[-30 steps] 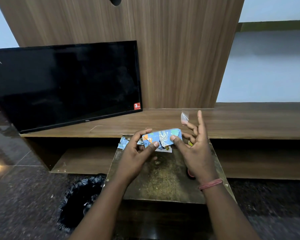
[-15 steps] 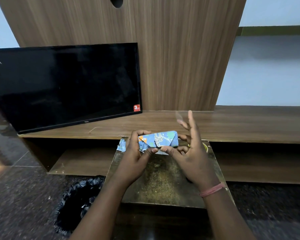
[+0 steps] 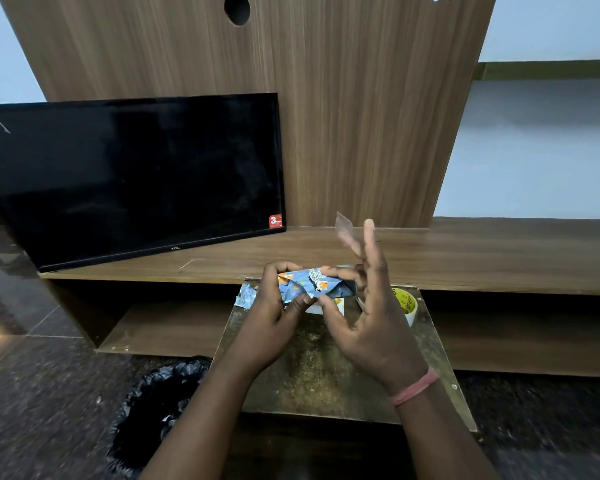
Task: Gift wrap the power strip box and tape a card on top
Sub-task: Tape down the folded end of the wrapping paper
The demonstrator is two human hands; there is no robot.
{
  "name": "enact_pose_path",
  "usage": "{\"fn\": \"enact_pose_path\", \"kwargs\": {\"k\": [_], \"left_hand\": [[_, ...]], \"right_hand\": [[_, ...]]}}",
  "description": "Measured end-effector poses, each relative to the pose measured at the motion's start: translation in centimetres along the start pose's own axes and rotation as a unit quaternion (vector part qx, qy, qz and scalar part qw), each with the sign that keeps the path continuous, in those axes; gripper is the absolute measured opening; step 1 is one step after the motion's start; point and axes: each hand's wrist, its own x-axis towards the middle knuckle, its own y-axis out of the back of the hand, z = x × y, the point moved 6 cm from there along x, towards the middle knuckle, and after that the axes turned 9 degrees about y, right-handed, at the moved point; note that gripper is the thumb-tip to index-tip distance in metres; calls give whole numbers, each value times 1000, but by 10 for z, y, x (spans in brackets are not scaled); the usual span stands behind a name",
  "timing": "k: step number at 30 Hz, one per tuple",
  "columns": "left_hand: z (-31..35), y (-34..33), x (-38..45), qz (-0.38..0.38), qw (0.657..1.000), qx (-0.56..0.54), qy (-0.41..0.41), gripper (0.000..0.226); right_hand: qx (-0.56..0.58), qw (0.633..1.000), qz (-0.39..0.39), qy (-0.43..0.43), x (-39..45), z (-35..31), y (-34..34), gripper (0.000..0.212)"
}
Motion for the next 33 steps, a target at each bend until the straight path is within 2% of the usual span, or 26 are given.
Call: {"fn": "enact_pose_path", "kwargs": {"k": [5,9,15,18,22,27,31,33], "left_hand": [[2,-1,1,-9,1000,16,0,38],[4,2,3,-19,1000,10,-4,48],[17,12,9,8,999,-35,-24,61],[30,17,10,10,998,-56,-36,64],[42,17,9,-8,998,-49,-45,70],[44,14,11,-6,998,-40,-42,61],[51,13,11,-11,998,-31,-57,40],[52,13,12,-16,996,-68,-50,30]], "right_hand": [[-8,1000,6,-10,2,2,0,101],[-45,999,0,3,4,3,0,99],[-150,983,32,104,12,-1,1,85],[-128,984,34,118,23,-7,4,88],[-61,994,37,84,30,-8,8,93],[-69,995,25,71,40,-11,12,100],[-72,995,5,71,46,-10,13,100],[-87,993,0,83,48,-10,11,101]]}}
